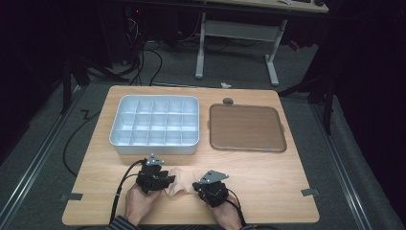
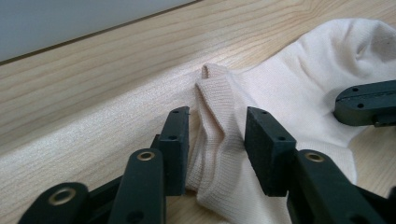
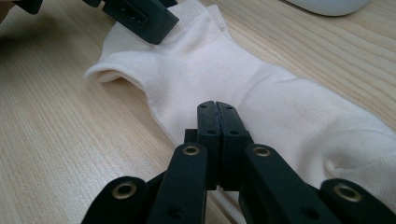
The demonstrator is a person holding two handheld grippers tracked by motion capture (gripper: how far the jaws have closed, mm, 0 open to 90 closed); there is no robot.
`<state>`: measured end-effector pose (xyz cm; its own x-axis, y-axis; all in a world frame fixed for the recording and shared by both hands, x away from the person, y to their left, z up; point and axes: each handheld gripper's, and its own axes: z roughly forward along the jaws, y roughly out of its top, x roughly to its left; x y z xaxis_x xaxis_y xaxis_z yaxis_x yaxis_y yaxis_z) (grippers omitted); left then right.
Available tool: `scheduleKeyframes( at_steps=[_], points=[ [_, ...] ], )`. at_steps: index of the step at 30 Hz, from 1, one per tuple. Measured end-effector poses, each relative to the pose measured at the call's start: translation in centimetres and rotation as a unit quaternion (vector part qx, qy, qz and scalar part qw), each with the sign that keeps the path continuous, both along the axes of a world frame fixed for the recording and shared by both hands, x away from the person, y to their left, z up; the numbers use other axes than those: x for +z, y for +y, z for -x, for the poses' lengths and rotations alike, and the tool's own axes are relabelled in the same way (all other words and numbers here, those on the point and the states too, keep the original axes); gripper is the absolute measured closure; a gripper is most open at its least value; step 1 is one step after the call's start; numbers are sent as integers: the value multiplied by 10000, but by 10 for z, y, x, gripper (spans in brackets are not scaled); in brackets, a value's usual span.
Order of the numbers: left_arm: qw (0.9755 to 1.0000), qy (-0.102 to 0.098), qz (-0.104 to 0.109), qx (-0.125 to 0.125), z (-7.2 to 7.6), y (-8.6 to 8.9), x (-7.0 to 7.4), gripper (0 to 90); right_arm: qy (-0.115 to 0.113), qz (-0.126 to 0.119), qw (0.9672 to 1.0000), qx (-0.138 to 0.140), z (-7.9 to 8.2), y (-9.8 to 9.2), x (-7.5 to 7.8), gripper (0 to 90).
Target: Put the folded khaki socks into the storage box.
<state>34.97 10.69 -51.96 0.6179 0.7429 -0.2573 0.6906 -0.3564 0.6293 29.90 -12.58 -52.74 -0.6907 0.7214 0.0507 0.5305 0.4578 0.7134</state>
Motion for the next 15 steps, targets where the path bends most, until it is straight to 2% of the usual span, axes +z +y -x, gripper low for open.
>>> scheduleKeyframes(
  at_steps=[5, 8, 10, 15],
  points=[
    [9999, 0, -114, -76, 0, -3, 1, 703, -4, 2, 10000, 6, 0, 0, 0, 898],
    [9999, 85, -4, -97, -2, -3, 0, 773, -4, 2, 10000, -2, 0, 0, 0, 898],
    [9999, 73, 18, -140, -2, -3, -1, 792, -13, -18, 10000, -3, 0, 0, -1, 898],
    [9994, 151, 269, -176, -4, 2, -1, 819, -13, 1, 10000, -1, 0, 0, 0, 898]
  ],
)
